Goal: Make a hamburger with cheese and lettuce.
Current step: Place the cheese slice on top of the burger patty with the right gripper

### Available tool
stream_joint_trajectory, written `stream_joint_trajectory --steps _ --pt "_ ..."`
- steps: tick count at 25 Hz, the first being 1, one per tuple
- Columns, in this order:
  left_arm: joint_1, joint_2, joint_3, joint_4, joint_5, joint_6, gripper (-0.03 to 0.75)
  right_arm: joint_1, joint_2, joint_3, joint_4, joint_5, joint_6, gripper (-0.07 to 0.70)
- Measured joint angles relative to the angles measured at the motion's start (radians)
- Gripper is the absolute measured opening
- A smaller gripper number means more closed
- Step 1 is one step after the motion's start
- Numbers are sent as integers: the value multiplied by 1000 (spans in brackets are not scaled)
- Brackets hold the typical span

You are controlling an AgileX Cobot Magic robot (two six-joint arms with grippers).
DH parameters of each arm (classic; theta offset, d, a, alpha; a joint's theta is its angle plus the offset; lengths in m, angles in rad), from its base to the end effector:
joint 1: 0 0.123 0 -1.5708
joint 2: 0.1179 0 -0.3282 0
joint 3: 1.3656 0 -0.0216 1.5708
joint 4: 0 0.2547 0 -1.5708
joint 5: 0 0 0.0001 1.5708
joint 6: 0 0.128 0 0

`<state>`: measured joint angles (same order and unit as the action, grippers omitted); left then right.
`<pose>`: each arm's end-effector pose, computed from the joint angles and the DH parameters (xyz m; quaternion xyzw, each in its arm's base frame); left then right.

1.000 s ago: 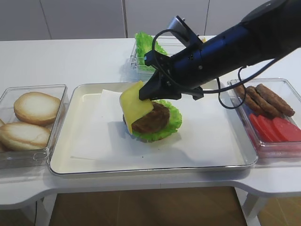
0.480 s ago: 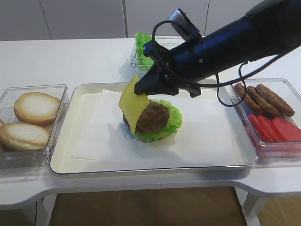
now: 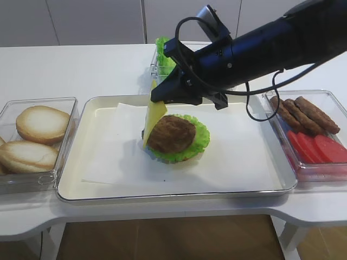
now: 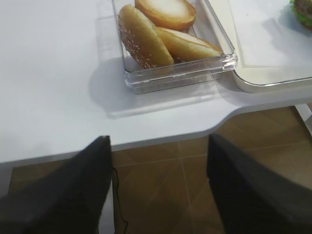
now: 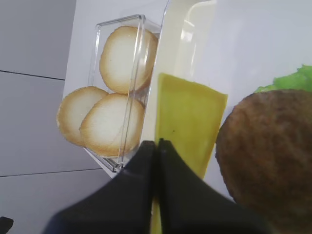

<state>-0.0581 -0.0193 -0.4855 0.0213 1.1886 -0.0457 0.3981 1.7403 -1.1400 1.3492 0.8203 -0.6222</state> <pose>-0.0213 0.0038 0.2434 0.0044 0.8836 -0.0137 0.4680 0.3254 0.2360 0.2708 -0.0568 0.8568 0.4905 0.1483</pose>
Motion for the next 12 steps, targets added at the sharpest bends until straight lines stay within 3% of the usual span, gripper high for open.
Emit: stream_joint_trajectory --steps 12 --pt "0 0 0 0 0 0 459 0 2 0 -66 -13 -5 1"
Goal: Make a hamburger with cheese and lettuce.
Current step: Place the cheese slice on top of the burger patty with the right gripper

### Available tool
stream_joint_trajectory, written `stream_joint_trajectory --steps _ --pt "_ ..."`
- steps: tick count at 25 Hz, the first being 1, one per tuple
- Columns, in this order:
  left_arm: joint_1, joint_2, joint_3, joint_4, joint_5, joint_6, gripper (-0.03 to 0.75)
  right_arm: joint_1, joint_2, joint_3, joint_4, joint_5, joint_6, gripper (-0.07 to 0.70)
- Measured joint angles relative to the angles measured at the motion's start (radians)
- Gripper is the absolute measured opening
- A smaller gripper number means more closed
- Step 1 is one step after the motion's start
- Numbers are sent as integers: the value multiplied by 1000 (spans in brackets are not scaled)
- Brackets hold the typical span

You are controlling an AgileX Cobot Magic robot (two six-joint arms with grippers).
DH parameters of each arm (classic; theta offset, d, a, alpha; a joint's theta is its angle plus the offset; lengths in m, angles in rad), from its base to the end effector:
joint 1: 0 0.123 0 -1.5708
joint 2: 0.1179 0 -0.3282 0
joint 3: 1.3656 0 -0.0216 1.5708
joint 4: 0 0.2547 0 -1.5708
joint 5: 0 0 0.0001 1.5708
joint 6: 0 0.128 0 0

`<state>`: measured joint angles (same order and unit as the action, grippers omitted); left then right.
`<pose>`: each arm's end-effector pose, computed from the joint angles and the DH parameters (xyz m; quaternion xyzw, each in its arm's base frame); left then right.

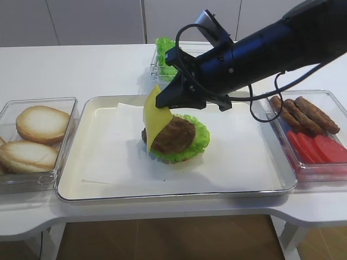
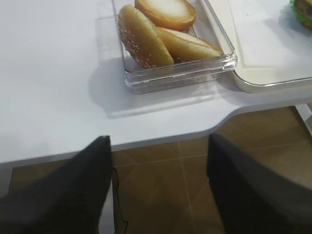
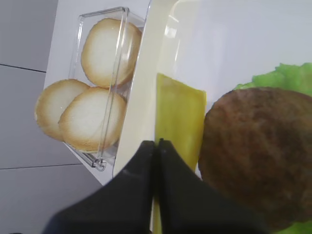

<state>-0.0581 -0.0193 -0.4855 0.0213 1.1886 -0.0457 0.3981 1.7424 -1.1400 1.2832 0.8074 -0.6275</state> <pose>-0.0213 0.0038 0.2434 0.0044 0.8836 -0.0137 0.4680 0.3251 0.2330 0.2645 -0.0789 0.8679 0.4658 0.1535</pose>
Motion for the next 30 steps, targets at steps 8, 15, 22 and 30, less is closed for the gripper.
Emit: stream_joint_trajectory --steps 8,15,22,30 --pt "0 0 0 0 0 0 459 0 0 0 -108 -8 66 1" --pt "0 0 0 0 0 0 459 0 0 0 -129 -19 77 1" --pt "0 0 0 0 0 0 459 0 0 0 -136 -59 80 1" --pt "0 0 0 0 0 0 459 0 -4 0 -223 -71 124 1"
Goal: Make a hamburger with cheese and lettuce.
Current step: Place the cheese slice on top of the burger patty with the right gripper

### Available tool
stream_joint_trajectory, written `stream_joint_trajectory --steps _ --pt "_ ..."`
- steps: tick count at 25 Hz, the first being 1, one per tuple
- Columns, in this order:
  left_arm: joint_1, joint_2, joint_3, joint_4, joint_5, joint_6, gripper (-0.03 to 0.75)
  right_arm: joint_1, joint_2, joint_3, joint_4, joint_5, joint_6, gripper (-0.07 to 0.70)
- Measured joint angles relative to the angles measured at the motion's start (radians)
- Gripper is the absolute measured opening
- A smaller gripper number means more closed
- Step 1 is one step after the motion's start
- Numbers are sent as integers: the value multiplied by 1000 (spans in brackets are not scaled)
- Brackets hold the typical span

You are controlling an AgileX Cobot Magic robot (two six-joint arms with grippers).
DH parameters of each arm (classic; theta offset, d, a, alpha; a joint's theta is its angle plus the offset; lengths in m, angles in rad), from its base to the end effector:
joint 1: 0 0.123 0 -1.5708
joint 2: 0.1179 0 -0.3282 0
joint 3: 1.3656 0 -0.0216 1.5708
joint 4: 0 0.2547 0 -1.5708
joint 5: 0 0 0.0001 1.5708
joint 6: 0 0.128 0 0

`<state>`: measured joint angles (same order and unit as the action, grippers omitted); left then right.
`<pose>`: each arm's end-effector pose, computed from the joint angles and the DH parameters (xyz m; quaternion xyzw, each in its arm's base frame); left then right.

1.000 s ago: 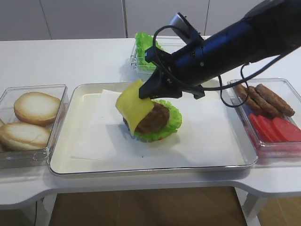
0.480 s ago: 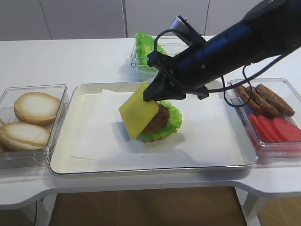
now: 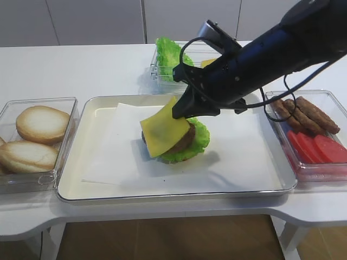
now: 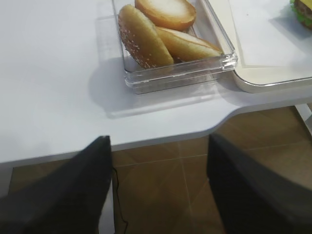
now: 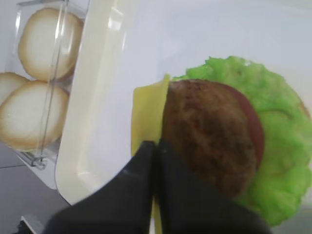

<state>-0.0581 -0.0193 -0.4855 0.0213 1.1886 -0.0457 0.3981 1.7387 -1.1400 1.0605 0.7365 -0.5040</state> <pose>-0.0213 0.0038 0.2434 0.0044 0.8836 -0.0137 0.4680 0.3279 0.2194 0.2490 -0.0875 0.9037 0.3876 0.1594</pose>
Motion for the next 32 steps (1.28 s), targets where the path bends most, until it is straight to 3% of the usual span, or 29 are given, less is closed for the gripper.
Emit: stream_joint_trajectory --steps 13,23,32 --pt "0 0 0 0 0 0 459 0 0 0 -55 -43 32 1" --pt "0 0 0 0 0 0 459 0 0 0 -147 -41 80 10" --pt "0 0 0 0 0 0 459 0 0 0 -135 -25 89 18"
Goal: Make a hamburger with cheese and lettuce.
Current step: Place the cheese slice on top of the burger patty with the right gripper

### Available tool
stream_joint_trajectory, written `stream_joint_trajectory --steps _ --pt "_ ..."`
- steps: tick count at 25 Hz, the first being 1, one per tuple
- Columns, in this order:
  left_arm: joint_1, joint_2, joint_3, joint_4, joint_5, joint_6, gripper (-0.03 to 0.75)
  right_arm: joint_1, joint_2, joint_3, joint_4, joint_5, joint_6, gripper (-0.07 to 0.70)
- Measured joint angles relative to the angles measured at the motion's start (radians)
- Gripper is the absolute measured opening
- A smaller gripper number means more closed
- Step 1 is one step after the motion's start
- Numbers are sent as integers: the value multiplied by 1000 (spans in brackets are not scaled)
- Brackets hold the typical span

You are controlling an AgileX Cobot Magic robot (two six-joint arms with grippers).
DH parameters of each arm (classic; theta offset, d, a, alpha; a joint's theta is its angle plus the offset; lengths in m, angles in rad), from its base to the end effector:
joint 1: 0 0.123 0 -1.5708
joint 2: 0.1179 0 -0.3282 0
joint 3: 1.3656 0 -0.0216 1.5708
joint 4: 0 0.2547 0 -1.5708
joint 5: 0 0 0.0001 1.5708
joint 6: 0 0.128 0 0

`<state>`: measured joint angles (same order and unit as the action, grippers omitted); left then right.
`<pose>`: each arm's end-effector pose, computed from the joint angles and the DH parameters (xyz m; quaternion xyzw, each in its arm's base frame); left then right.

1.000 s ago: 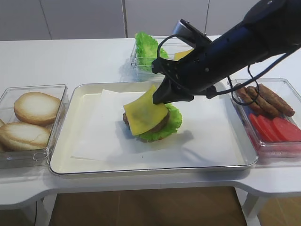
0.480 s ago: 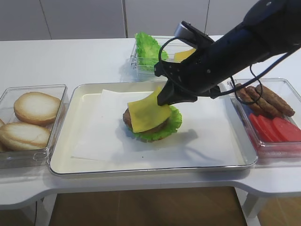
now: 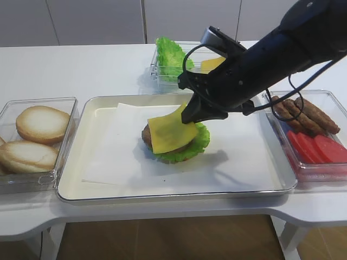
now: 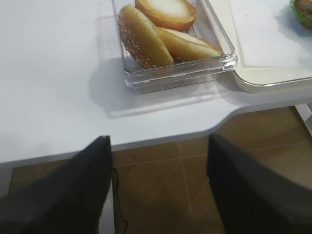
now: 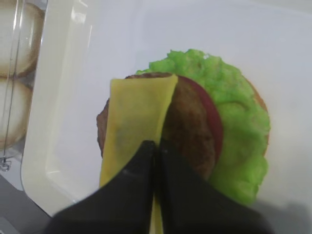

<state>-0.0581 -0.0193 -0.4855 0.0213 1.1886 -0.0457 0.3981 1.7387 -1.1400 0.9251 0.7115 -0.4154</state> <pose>-0.0213 0.0038 0.2434 0.0044 0.8836 -0.0137 0.4680 0.3290 0.2109 0.2408 -0.0893 0.9212 0.3441 0.1579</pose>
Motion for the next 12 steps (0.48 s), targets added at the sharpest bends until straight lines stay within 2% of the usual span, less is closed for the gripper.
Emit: stream_joint_trajectory --steps 12 --pt "0 0 0 0 0 0 459 0 15 0 14 -2 -3 32"
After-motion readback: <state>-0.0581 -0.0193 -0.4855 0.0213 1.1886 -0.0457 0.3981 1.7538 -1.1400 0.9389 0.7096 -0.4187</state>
